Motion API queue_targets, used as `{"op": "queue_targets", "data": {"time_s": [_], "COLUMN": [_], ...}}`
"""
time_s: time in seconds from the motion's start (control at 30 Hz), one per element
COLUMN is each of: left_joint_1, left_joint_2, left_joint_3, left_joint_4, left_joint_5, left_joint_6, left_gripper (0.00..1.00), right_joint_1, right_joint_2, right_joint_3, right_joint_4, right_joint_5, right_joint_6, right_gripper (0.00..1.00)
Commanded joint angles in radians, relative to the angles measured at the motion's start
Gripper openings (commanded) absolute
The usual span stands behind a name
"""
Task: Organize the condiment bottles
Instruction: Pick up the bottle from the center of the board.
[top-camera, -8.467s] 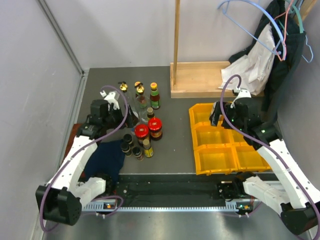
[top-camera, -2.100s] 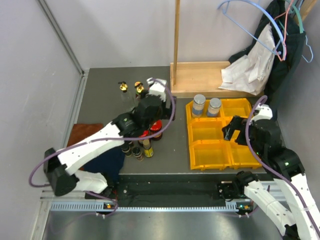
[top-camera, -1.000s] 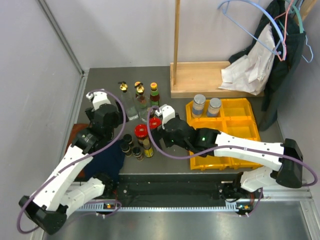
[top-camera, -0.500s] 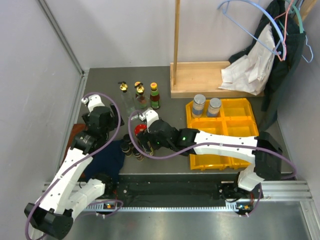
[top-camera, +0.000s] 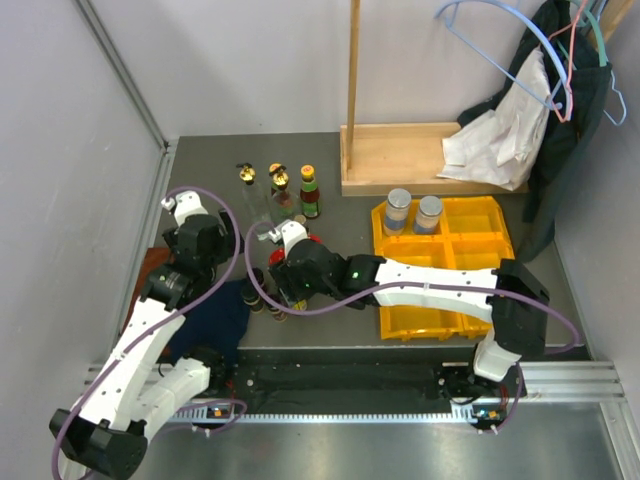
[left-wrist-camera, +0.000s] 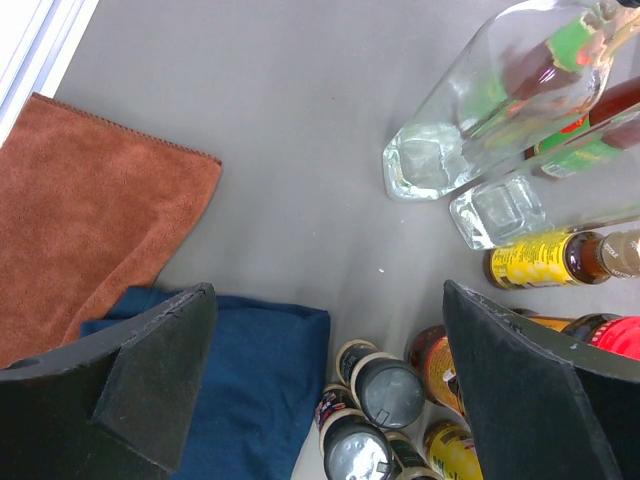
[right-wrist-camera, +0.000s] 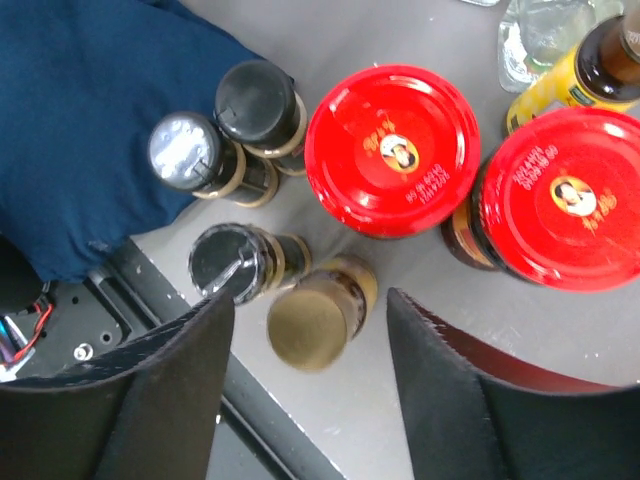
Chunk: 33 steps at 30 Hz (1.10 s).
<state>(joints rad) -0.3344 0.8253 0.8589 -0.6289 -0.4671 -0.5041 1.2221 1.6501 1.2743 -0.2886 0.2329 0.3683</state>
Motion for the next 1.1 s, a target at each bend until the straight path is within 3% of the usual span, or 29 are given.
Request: {"op": "queue_targets", "data": {"time_s": [0.0,0.07,0.23,0.43,0.8,1.07], "left_joint_1": [0.006,0.009,0.011,0.011,0.011,0.012], "left_joint_2": [-0.028,-0.031,-0.037,-0.041,-0.048,-0.058], "left_joint_3": [-0.011,-0.014,-0.020,-0.026,-0.021,-0.011], "left_joint_4": [0.031,0.028,0.026,0.024,0.023,0.021], "left_joint_5": [-0.001,-0.002,-0.002,0.005,0.002,0.015], "left_joint_6": [-0.002,0.001,0.004,0.003,0.013,0.029], "left_gripper": [0.99,0.99,0.99,0.99,0.99,0.99], "right_joint_1": [0.017,0.017,0.017,0.017,0.027,0.025], "right_joint_2": [0.052,0.065,0.073,0.063,-0.050,-0.226], "right_joint_3": [0.088,0.106,0.120,0.122,0.122,0.085], "right_joint_4": [-0.040,-0.066,-0.109,-0.165,-0.207,-0.277], "right_joint_5": [0.031,0.040,0.065,0.102,0.183,0.361], "right_joint_6": [0.015,0.026,0.052,0.072,0.077,0.075], "right_gripper": [0.57,0.48,0.38,0.01,0.00,0.00]}}
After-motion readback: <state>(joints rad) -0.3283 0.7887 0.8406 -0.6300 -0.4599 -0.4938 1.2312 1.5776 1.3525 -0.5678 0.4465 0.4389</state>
